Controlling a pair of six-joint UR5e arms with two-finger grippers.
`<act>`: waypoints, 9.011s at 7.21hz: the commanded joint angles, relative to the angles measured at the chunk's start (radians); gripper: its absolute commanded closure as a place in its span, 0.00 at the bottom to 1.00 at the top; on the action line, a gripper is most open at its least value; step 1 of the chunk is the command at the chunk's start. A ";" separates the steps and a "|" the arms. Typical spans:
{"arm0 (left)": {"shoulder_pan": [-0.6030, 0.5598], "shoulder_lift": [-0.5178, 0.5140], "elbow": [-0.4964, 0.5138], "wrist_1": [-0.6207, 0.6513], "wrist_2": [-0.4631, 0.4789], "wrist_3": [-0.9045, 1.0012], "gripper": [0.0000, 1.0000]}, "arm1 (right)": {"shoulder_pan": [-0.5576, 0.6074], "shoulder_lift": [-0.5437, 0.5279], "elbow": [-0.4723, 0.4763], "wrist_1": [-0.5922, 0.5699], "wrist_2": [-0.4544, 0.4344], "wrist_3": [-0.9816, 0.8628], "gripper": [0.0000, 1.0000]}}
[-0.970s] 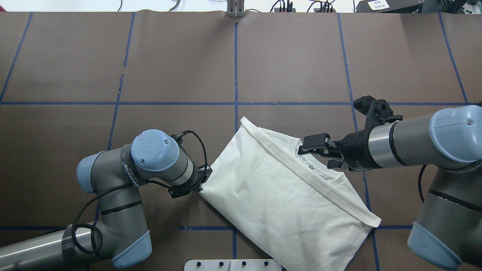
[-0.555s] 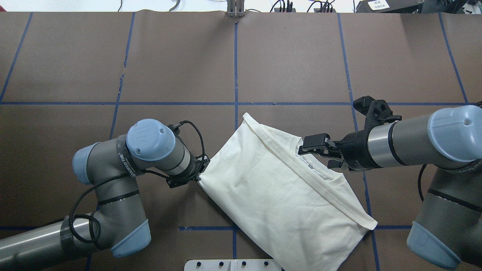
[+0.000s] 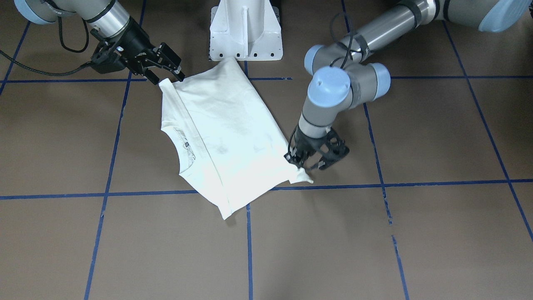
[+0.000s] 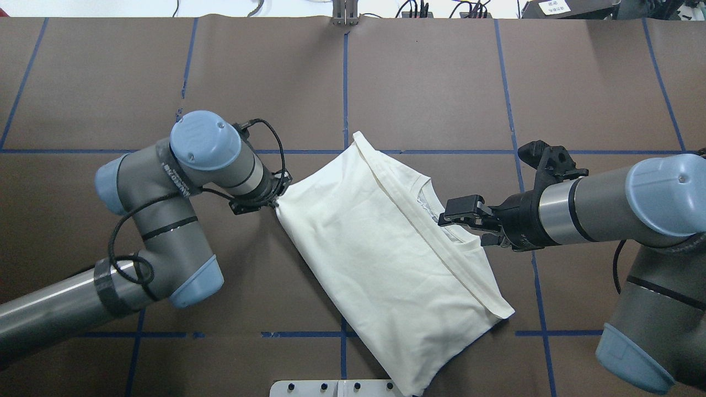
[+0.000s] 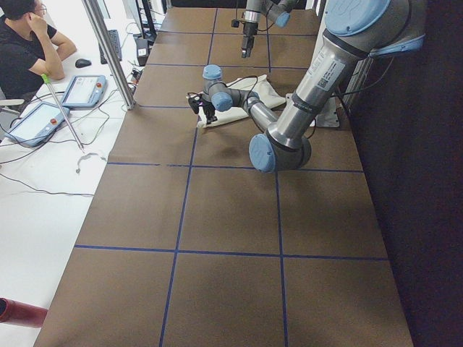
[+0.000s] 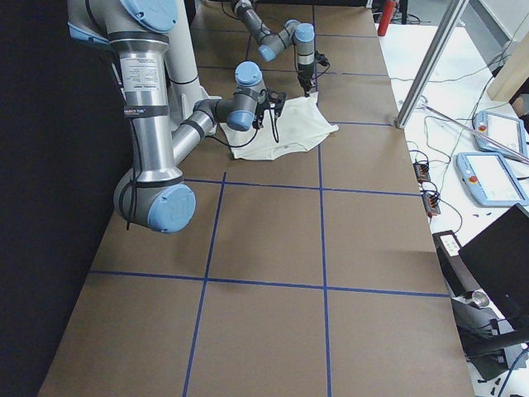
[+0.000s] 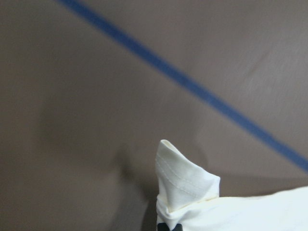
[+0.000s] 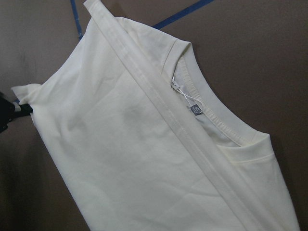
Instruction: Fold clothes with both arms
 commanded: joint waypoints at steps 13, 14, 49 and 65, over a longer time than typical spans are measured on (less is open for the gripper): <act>-0.147 -0.062 0.159 -0.265 -0.051 0.377 0.00 | -0.043 0.120 -0.093 -0.283 -0.094 -0.268 0.00; -0.147 -0.012 0.045 -0.195 -0.054 0.380 0.00 | -0.113 0.192 -0.101 -0.402 -0.188 -0.270 0.00; 0.159 0.249 -0.357 -0.073 -0.045 -0.053 0.01 | 0.024 0.374 -0.144 -0.673 -0.038 -0.649 0.00; 0.337 0.237 -0.437 0.155 0.061 -0.126 0.90 | 0.064 0.351 -0.148 -0.569 0.030 -0.514 0.00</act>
